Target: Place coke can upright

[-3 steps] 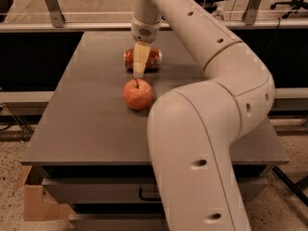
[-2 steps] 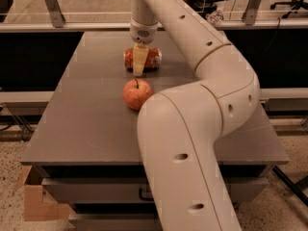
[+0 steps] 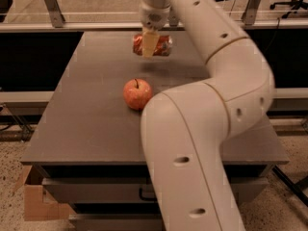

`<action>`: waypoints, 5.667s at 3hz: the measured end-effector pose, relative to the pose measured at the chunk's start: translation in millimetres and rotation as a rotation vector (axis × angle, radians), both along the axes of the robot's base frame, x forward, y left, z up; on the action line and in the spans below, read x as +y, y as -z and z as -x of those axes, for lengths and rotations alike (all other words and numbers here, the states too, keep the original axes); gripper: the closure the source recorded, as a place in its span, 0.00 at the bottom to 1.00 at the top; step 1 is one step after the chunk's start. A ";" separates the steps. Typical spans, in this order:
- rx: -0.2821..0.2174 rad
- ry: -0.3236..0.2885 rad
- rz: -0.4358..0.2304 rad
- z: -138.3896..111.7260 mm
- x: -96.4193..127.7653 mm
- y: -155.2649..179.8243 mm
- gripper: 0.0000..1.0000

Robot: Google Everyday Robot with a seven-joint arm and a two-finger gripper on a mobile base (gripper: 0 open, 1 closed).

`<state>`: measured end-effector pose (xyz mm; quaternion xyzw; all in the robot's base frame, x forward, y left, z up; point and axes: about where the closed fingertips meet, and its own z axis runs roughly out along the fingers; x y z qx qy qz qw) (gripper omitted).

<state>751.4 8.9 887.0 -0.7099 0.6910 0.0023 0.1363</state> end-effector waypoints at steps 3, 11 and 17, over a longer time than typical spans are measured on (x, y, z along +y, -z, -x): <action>0.047 0.064 -0.656 117.7 -90.3 -125.9 1.00; -0.044 0.124 -1.280 64.2 -67.5 -46.7 1.00; -0.052 0.182 -1.196 59.6 -116.4 -4.7 0.00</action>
Offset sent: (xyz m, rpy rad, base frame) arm -0.1849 -0.1340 0.1458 0.7818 0.1728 -0.0378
